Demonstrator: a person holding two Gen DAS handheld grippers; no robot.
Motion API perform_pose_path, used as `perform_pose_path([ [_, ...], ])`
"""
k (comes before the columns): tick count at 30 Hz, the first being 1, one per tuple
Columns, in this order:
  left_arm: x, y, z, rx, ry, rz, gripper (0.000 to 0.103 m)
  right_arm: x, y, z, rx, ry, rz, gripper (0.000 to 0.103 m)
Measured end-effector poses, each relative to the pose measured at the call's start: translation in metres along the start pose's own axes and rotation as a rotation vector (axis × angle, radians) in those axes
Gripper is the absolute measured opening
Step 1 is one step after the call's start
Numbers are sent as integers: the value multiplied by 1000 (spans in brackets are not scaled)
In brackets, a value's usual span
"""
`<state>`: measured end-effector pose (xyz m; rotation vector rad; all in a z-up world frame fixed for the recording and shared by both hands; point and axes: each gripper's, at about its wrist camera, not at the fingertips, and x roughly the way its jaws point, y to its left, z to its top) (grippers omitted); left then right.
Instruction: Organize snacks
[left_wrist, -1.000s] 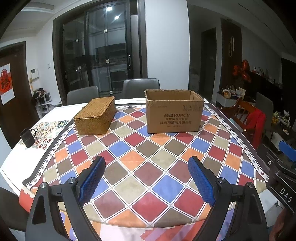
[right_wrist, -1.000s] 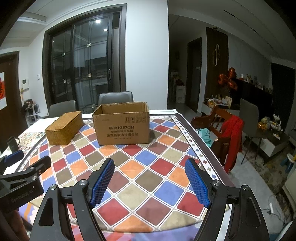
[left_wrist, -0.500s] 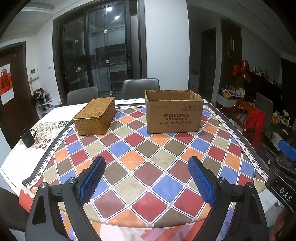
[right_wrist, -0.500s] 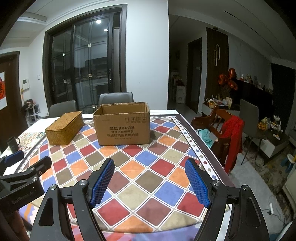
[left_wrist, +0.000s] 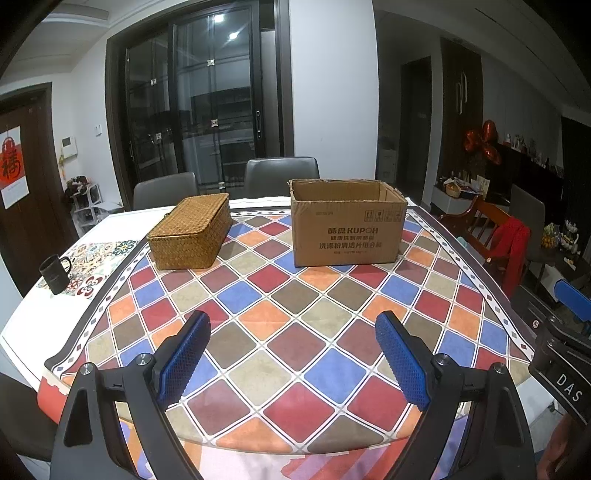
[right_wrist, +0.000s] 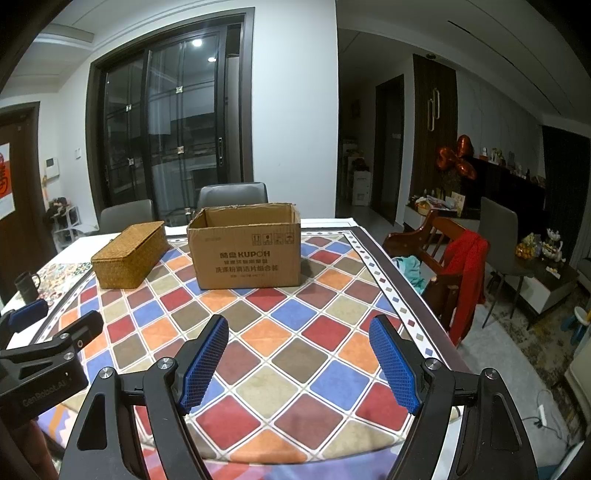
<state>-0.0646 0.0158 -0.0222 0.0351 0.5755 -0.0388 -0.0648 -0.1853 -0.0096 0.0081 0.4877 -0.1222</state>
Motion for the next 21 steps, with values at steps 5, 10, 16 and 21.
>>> perform_pose_path([
  [5,0,0,0,0,-2,0,91,0,0,0,1,-2,-1,79],
  [10,0,0,-1,1,0,0,91,0,0,0,0,-1,0,79],
  [16,0,0,0,0,-1,4,92,0,0,0,0,-1,0,79],
  [21,-1,2,0,-2,4,-1,92,0,0,0,1,-1,1,79],
])
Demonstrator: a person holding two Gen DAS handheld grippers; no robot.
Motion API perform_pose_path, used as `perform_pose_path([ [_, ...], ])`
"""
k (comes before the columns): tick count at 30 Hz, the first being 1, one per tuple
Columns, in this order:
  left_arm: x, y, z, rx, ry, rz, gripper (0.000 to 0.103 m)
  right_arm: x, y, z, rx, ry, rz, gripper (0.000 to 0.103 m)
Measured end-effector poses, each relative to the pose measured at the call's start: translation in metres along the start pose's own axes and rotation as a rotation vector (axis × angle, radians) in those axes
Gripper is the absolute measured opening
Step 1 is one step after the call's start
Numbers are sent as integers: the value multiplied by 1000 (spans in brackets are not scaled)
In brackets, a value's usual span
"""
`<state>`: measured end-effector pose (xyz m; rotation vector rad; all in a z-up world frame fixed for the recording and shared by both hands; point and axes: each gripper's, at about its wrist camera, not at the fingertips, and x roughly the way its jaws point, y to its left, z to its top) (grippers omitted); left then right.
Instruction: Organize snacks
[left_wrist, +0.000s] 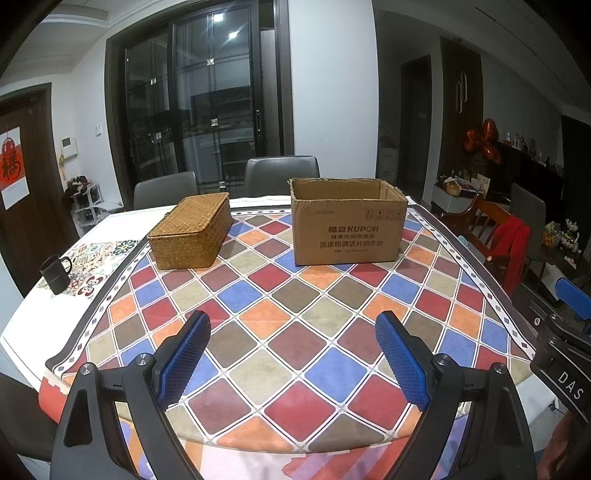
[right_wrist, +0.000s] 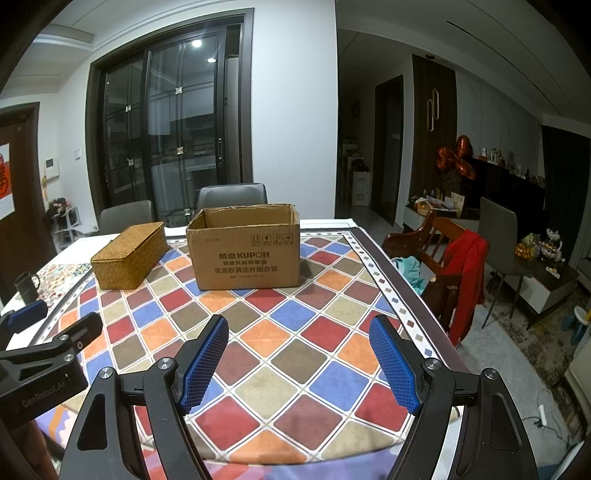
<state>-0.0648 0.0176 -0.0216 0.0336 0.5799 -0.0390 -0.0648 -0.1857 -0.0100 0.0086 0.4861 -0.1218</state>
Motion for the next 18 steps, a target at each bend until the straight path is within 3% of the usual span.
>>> perform_pose_path([
  [18,1,0,-1,-2,9,0,92,0,0,-1,-1,0,-1,79],
])
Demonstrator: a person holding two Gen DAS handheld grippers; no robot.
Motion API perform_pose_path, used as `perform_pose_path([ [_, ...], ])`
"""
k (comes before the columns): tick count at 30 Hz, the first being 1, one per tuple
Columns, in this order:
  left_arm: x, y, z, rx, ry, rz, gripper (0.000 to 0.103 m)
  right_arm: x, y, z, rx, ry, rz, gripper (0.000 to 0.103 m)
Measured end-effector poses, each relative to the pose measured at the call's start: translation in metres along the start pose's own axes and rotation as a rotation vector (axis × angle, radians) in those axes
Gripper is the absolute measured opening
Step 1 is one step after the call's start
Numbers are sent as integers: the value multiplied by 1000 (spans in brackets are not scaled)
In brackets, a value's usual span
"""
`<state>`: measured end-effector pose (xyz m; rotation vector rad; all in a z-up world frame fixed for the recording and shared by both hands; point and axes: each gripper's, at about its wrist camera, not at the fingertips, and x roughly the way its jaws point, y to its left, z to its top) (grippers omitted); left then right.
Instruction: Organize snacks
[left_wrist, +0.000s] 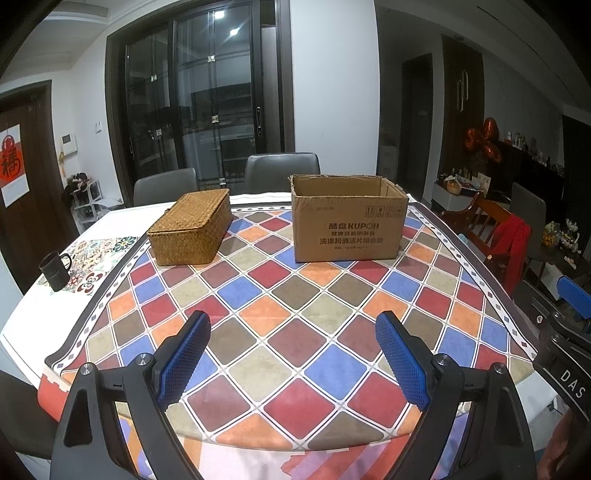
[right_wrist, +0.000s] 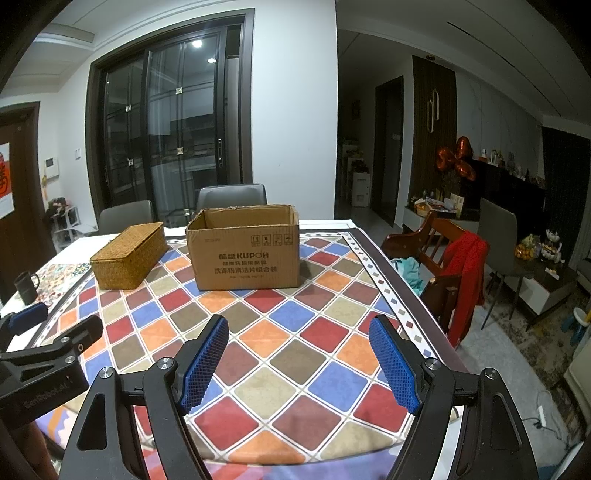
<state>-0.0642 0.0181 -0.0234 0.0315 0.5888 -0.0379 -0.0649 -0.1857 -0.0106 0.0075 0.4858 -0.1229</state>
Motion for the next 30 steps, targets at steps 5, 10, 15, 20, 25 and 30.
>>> perform_pose_path([
  [5,0,0,0,-2,0,-1,92,0,0,0,0,0,0,79],
  [10,1,0,0,1,1,0,91,0,0,1,0,0,0,79],
  [15,0,0,0,1,-2,0,92,0,0,1,0,-2,0,79],
  [20,0,-1,0,3,-3,0,92,0,0,0,0,-1,1,79],
  [25,1,-1,0,1,-2,1,92,0,0,0,-1,-2,0,79],
  [30,0,-1,0,2,-2,-1,93,0,0,0,0,-2,0,79],
])
